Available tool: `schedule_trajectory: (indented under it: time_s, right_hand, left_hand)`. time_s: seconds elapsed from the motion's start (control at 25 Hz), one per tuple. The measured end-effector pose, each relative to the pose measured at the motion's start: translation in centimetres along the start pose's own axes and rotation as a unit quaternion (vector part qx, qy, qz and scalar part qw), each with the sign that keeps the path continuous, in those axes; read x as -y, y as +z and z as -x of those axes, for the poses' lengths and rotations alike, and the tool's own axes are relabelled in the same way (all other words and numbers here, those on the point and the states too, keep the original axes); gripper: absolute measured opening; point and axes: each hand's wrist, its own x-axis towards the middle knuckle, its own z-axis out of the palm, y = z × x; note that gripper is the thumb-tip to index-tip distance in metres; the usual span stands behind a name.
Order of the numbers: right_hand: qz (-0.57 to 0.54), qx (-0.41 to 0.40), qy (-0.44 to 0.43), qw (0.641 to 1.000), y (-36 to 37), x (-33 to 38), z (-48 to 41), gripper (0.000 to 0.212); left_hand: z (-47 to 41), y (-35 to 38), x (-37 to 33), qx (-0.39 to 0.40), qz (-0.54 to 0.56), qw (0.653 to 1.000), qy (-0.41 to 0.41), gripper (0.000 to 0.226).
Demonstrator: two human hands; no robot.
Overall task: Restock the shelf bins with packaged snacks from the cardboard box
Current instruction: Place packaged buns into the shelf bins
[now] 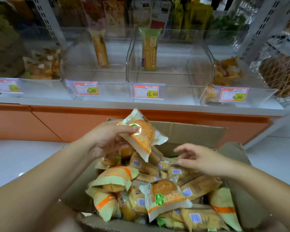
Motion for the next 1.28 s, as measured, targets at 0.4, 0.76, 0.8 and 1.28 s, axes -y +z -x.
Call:
schedule_trajectory:
  time_s: [0.4, 0.76, 0.8, 1.28]
  right_hand:
    - [0.147, 0.047, -0.158, 0.975, 8.0, 5.5, -2.2, 0.073]
    - [-0.046, -0.067, -0.054, 0.995, 10.3, 8.3, -4.6, 0.047]
    - [-0.153, -0.087, -0.011, 0.984, 8.6, 7.7, -4.4, 0.044]
    - [-0.578, -0.003, -0.033, 0.816, 2.6, 5.3, -3.2, 0.083]
  left_hand:
    - [2.6, -4.7, 0.0, -0.047, 0.042, 0.996, 0.065, 0.023]
    - [3.3, -7.4, 1.5, -0.063, 0.110, 0.991, 0.046, 0.021]
    - [3.2, -7.5, 1.5, -0.059, 0.118, 0.990, 0.045, 0.023]
    - [2.7, -4.4, 2.1, 0.000, 0.171, 0.985, -0.002, 0.072]
